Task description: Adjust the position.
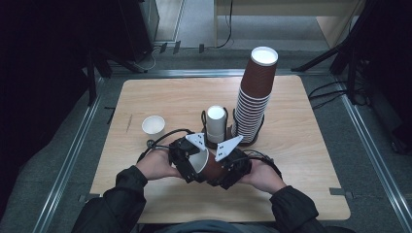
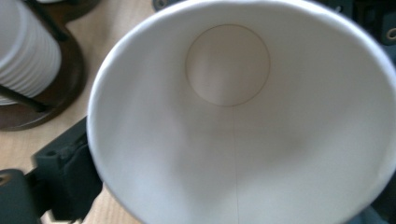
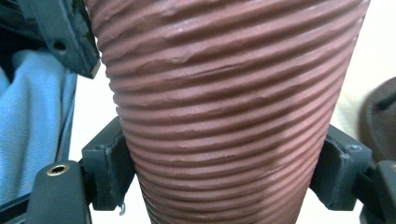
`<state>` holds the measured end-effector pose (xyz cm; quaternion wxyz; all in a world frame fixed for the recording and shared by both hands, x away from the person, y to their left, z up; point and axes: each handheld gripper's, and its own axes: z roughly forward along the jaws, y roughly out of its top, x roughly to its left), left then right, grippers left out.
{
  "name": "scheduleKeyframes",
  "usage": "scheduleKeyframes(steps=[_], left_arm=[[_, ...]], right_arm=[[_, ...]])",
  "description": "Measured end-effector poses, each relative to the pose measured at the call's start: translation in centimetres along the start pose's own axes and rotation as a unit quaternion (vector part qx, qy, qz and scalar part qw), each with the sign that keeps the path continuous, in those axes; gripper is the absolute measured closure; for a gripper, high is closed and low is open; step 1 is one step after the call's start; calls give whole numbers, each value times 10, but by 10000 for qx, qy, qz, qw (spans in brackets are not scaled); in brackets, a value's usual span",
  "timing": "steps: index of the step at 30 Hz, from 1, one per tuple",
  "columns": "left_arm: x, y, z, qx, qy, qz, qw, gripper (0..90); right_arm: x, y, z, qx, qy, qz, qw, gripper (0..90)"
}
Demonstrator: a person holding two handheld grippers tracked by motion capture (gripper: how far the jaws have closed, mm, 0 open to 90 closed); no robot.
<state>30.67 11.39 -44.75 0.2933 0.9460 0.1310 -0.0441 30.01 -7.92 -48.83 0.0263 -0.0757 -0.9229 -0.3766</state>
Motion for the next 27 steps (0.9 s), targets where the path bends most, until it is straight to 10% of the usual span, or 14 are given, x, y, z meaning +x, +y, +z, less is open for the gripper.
scheduleKeyframes(steps=[15,27], left_arm=[[10,-25,-13,-711,182,-172,9972,0],[7,-23,-15,-1383,102,-442,9894,0]], right_arm=[[-7,-7,-15,-145,-189,151,9996,202],[-10,-9,-24,-408,-251,199,9987,201]])
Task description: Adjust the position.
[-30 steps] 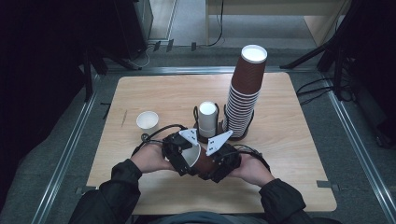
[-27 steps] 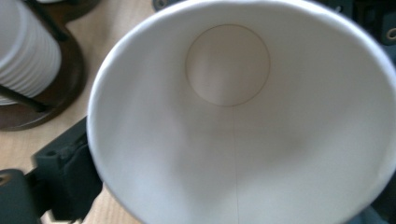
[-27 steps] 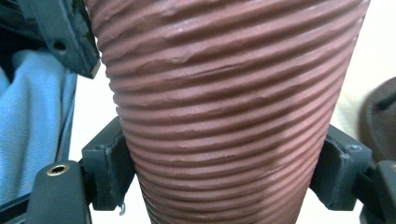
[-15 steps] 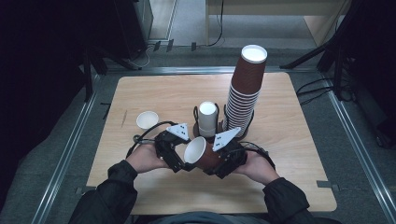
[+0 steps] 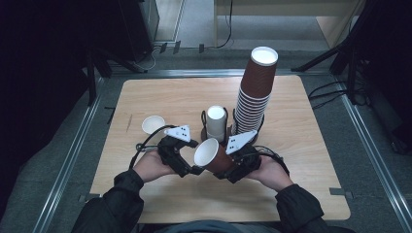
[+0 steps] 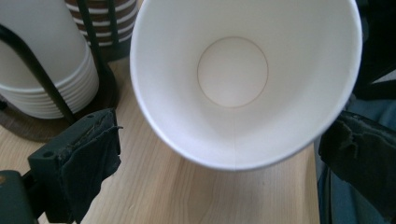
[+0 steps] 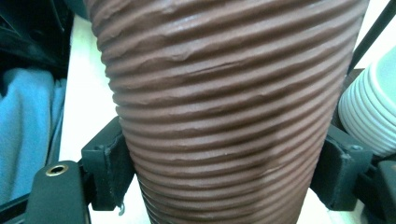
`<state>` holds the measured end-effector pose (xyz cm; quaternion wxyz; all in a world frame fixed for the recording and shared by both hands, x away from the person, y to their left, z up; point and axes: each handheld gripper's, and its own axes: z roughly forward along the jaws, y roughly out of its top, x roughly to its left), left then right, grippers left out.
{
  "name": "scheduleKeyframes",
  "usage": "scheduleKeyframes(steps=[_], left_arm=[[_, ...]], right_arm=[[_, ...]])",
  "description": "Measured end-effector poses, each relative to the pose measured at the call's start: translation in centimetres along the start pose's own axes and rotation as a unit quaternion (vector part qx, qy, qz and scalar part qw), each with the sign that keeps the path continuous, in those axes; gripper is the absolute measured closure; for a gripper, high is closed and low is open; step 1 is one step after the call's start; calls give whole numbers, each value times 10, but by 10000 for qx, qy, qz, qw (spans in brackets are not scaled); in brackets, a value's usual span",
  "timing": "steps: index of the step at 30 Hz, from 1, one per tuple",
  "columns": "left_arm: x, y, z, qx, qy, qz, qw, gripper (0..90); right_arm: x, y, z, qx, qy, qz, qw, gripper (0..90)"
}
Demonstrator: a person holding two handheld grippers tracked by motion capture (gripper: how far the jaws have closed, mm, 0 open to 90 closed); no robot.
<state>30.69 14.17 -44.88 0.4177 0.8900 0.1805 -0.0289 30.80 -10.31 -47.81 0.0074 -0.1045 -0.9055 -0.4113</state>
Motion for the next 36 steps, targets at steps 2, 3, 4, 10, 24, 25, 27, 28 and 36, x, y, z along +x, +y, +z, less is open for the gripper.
scheduleKeyframes(steps=[2,3,4,10,24,25,27,28,36], left_arm=[[-1,2,1,-97,-21,-83,9999,0],[-1,3,2,-132,-20,-93,9999,0],[-1,3,2,-152,-20,-106,9998,0],[-4,7,5,-276,-120,-193,9994,0],[-12,15,6,-553,-12,-234,9982,45],[-12,15,5,-589,-6,-246,9980,51],[-13,16,4,-590,22,-218,9980,62],[-13,16,4,-575,35,-208,9981,73],[-10,16,3,-480,9,-279,9985,104]], right_arm=[[1,0,-1,-23,19,25,10000,201],[1,1,-1,-36,25,31,10000,201],[2,1,-1,-40,23,31,10000,201],[2,1,0,-116,13,-17,9999,201],[6,4,7,-268,48,-108,9996,200],[6,4,7,-292,43,-97,9995,201],[6,5,6,-329,24,-104,9994,201],[6,5,6,-321,8,-130,9994,200],[5,4,7,-255,-28,14,9997,143]])
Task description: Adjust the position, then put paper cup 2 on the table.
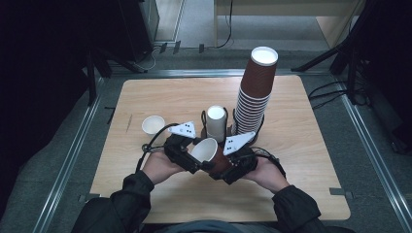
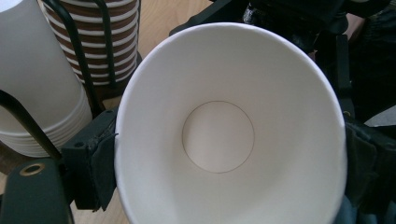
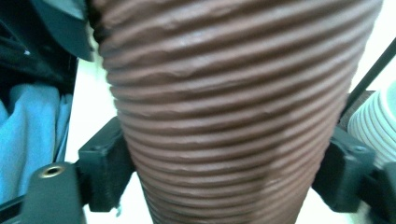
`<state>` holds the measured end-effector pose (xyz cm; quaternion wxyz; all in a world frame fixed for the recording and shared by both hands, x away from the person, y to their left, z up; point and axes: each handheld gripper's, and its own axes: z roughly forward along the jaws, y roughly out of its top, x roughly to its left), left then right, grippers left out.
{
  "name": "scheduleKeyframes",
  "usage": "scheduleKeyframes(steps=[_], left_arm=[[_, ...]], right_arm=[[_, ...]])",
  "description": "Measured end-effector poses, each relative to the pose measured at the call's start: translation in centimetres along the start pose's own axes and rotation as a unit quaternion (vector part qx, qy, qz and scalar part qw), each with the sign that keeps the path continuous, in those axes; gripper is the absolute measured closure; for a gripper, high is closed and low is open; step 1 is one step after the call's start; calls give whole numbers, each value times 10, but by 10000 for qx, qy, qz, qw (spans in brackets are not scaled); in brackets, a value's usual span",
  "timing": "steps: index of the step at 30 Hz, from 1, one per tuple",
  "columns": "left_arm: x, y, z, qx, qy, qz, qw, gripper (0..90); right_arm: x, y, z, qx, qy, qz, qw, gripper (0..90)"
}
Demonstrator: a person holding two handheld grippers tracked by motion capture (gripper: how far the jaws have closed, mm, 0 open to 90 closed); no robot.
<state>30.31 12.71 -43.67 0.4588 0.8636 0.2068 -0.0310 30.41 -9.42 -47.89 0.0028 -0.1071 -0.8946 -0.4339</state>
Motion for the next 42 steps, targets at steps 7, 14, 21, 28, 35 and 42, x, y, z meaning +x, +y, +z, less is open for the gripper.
scheduleKeyframes(steps=[7,14,21,28,35,42], left_arm=[[3,-1,-5,109,109,7,9999,104],[9,-4,-10,228,275,33,9994,104],[9,-7,-12,550,406,164,9975,104],[11,-9,-15,792,424,214,9957,104],[16,-13,-23,878,417,232,9950,104],[21,-20,-32,1005,484,213,9935,103]], right_arm=[[-2,-2,-3,121,49,212,9997,139],[-1,-7,-17,186,62,276,9994,140],[-1,-12,-26,90,-240,569,9981,143],[2,-17,-34,52,-479,691,9964,149],[-1,-21,-40,14,-706,881,9936,149],[-5,-25,-42,64,-789,1044,9914,153]])
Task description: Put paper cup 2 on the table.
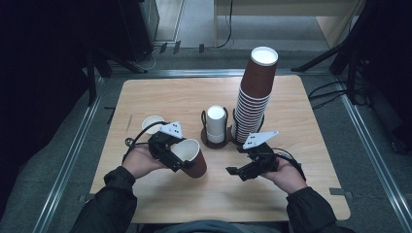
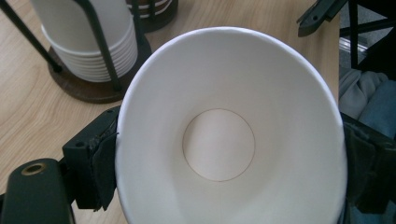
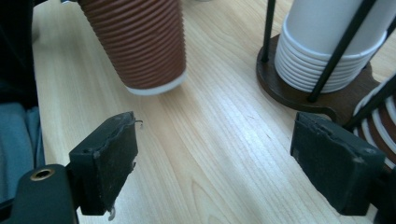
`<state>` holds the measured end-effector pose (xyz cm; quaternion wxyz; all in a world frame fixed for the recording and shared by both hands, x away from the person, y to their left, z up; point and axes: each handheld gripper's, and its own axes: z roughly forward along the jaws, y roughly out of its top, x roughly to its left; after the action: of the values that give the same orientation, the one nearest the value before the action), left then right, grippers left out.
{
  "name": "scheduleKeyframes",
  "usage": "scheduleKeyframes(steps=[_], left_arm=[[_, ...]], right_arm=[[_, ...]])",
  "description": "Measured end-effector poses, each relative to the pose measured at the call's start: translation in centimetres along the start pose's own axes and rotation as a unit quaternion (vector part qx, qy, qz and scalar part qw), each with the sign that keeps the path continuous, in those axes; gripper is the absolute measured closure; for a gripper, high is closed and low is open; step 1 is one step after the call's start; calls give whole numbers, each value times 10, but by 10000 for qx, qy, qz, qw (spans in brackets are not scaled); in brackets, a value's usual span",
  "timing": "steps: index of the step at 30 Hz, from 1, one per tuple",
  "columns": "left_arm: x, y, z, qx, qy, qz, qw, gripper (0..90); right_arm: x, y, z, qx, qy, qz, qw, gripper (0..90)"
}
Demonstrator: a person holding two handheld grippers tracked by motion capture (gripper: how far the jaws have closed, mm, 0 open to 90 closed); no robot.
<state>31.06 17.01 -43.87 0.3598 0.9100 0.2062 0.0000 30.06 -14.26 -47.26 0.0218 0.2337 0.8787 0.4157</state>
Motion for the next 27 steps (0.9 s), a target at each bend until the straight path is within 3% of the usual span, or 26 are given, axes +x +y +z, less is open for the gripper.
scheduleKeyframes(steps=[6,11,21,27], left_arm=[[6,-10,-11,67,56,-106,9999,101],[11,-18,-19,135,223,-216,9994,94],[19,-34,-34,149,376,-300,9987,86],[24,-44,-40,287,576,-354,9973,83]], right_arm=[[-4,-1,-2,53,11,-69,10000,152],[-7,-2,-3,77,10,-102,9999,153],[-12,-4,-7,-1,-59,-13,10000,152],[-15,-4,-6,-14,-82,21,10000,153]])
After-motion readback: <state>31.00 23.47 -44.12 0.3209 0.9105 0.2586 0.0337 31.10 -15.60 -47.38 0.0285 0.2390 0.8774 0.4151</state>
